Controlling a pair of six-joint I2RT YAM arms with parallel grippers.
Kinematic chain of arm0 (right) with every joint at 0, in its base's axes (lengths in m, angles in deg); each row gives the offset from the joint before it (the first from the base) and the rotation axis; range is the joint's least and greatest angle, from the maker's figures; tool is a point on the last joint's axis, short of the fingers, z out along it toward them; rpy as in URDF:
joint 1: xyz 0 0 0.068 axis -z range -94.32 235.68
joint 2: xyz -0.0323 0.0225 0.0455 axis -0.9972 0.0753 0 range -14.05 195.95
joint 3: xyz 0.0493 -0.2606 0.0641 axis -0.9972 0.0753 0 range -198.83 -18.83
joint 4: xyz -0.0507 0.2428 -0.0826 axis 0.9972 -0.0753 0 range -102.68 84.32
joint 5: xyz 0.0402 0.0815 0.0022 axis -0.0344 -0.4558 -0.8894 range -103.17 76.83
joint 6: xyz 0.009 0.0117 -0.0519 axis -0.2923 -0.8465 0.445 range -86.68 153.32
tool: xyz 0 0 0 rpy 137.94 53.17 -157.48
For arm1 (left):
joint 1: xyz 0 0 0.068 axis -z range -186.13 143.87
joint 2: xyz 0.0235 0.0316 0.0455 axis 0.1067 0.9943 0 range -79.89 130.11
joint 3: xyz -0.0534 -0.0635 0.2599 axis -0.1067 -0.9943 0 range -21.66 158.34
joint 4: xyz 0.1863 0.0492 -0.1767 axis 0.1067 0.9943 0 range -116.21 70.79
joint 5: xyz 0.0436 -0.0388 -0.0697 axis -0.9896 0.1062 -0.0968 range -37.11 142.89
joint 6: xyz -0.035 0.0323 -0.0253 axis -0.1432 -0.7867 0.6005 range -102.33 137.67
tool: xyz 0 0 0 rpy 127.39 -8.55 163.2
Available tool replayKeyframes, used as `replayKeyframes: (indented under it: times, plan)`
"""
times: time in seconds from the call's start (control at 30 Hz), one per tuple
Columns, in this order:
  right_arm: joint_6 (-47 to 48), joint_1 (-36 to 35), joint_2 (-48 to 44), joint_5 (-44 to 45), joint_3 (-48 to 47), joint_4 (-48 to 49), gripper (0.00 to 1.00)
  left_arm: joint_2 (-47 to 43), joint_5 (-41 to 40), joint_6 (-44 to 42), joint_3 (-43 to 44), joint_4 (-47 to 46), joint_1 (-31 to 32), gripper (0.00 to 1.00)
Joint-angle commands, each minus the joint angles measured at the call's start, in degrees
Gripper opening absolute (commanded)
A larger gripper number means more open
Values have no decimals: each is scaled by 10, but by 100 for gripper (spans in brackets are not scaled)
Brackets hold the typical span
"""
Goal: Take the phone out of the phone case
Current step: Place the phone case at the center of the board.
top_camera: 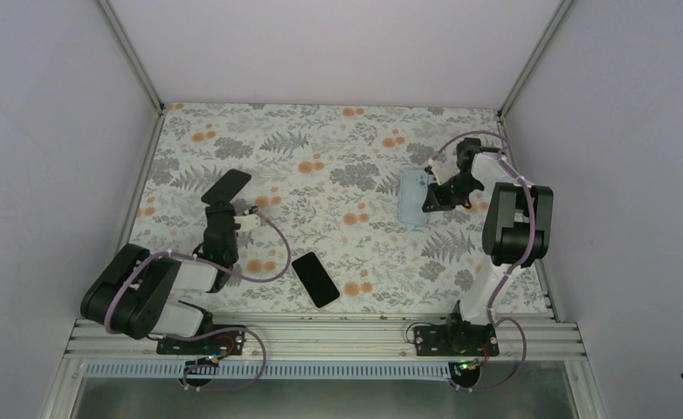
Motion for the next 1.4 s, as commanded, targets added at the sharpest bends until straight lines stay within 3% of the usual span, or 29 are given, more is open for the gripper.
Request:
replayKeyframes:
  times: [0.0,0.2,0.27,0.37,0.47,0.57,0.63,0.87,0.97,1.2,1.37]
  plan:
    - [43,13,23,-40,-9,-41,8,35,-5,0,-19,-70,-2,2]
    - [55,26,30,-49,-10,-53,10,82,4,-26,-52,-110,-2,3]
    - [50,35,31,-34,-11,-49,22,83,14,-28,-62,-105,0,11]
    - [43,40,31,6,-10,-41,41,60,33,-17,-69,-37,1,34]
    - [35,43,15,58,-9,-28,54,12,66,3,-71,64,4,62]
    - [32,45,-7,93,-18,-27,64,-53,99,43,-46,231,9,89]
    - [31,44,-30,117,-25,-25,69,-89,128,81,-10,352,12,99]
    - [50,39,-98,181,-42,-36,86,-103,195,203,147,699,20,100]
    - [76,21,-151,162,-47,-44,100,-95,241,248,229,823,21,100]
    - [58,-168,-236,142,-5,-43,100,-85,423,321,479,1044,18,100]
    - [40,-362,-253,82,33,-37,100,-95,513,377,588,1025,-14,100]
